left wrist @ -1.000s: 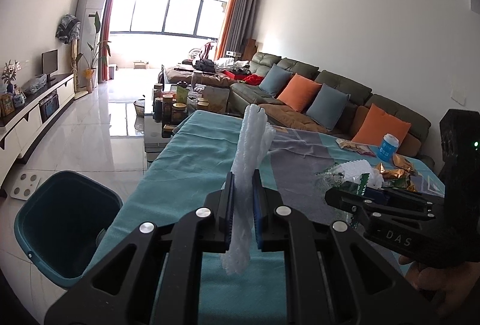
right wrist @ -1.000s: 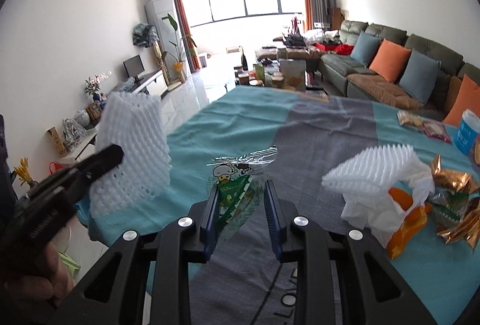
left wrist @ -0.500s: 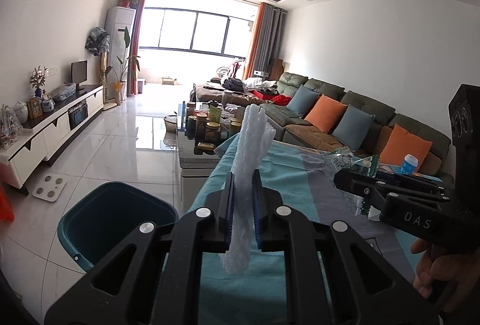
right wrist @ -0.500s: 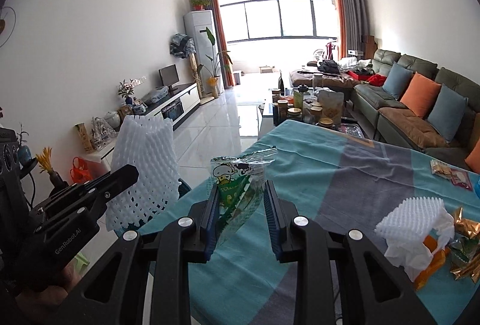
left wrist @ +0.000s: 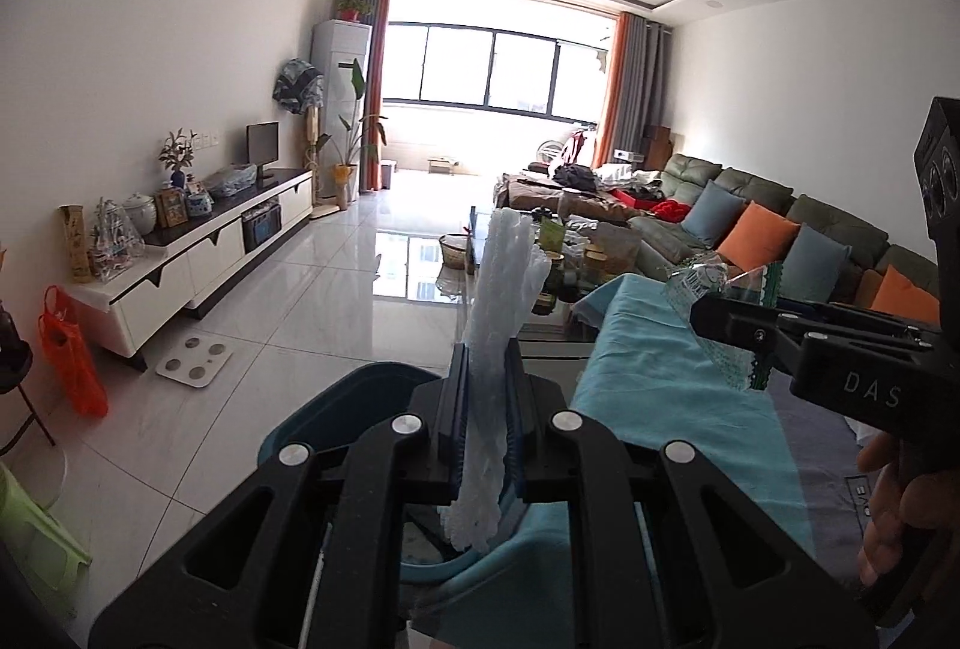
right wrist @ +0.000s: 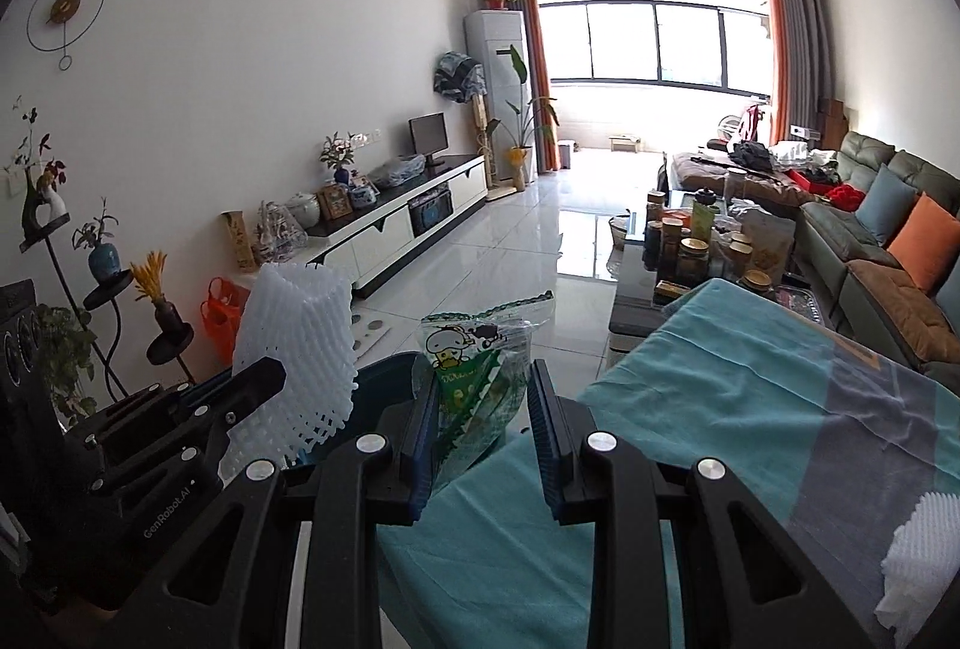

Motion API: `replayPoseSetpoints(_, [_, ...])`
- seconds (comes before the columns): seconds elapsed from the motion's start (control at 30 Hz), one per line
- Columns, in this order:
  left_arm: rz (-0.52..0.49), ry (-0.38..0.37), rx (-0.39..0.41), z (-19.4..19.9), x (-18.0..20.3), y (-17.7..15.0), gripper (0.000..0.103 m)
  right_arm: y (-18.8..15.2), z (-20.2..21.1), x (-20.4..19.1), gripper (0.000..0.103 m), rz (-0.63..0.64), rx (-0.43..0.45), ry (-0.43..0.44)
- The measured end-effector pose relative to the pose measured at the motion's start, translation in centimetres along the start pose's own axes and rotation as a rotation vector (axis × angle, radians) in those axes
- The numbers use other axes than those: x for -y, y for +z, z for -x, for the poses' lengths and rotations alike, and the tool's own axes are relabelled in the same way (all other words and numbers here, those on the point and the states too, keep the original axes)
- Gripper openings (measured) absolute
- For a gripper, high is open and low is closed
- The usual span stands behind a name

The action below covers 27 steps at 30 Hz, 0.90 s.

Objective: Collect trash
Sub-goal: 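Carry the foam net and snack bag toward the teal bin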

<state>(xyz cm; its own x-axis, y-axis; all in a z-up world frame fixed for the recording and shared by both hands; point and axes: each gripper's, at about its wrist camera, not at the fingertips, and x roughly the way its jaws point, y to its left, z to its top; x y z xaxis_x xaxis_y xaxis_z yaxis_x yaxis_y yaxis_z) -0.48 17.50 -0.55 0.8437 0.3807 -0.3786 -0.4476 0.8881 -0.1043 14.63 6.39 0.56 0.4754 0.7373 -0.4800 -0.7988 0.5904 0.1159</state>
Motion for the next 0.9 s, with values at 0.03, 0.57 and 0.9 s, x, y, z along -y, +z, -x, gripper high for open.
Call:
replayPoseSetpoints(0.03, [0.009,0.009,-0.007,-0.3,-0.8,0.1,0.011,0.2,-0.7,-0.4,0.027,0.008,-0.007,0.010])
replayPoseSetpoints(0.57, [0.114,0.060,-0.192,-8.5,-7.0,-2.3,0.011,-0.4,-11.5,-4.3,0.027,0.083,-0.242,0.108])
replayPoseSetpoints(0.9, [0.129,0.101,-0.307,-14.6,-8.8,-5.0,0.012,-1.9,-16.1,-5.6,0.027,0.108,-0.389,0.116])
